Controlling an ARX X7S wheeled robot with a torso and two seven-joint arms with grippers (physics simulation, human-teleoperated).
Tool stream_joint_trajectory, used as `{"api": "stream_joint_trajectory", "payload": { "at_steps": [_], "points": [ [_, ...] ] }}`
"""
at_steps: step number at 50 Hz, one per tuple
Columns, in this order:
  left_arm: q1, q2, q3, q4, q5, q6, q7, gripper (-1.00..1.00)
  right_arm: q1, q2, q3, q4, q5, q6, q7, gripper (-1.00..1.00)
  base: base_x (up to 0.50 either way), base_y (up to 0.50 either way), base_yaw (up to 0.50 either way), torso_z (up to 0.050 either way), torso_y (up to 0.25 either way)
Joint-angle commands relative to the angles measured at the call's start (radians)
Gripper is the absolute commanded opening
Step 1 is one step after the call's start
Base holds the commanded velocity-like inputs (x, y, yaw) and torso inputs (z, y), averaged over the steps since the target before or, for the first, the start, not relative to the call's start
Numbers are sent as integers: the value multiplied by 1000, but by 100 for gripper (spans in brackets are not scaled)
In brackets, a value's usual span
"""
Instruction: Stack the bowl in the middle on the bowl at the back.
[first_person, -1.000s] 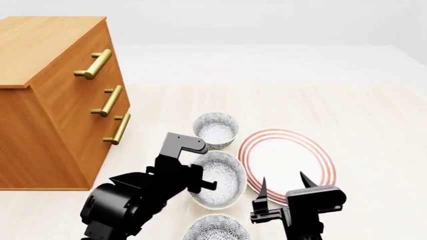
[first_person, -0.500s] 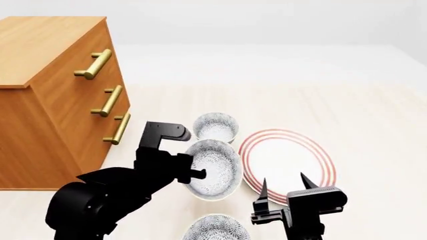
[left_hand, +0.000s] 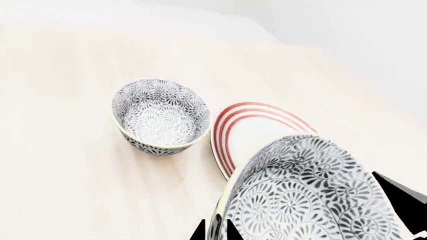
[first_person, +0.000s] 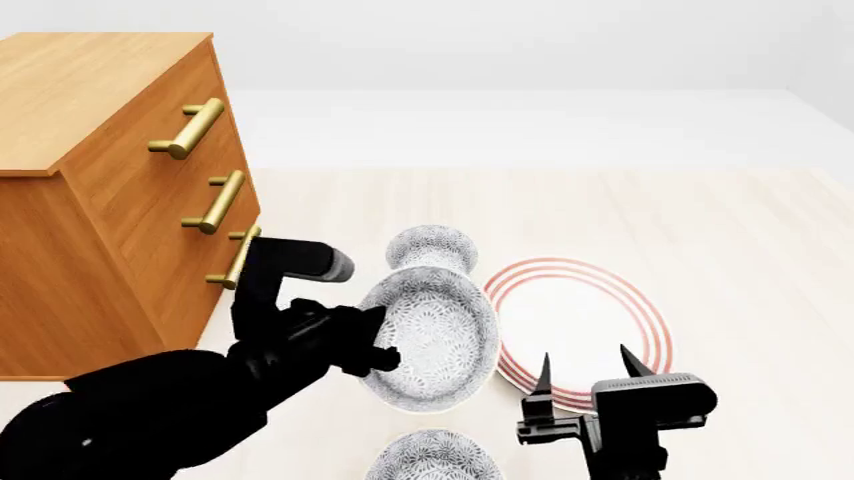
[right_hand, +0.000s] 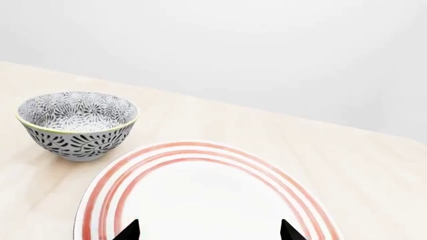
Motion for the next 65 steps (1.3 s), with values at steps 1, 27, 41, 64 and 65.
{"api": "stream_joint_trajectory", "payload": {
  "at_steps": [1,27,41,64,65],
  "points": [
    [35,-34,-119,113,-344,-76,-186,-100,-7,10,23,-3,15,0,14,100,0,0,0,0,0],
    [184,-150,-151,191,-803,17,-457,-100,-18,25,48,5,35,-6,35,100,0,0,0,0,0],
    [264,-183,-138,233,-890,63,-493,-100,-18,30,46,-5,41,4,41,100,0,0,0,0,0],
    [351,-177,-128,228,-807,72,-400,-100,-17,32,40,24,49,-18,46,100,0,0,0,0,0],
    [354,-178,-127,227,-806,73,-399,-100,-17,32,40,24,49,-18,47,100,0,0,0,0,0]
  ]
}}
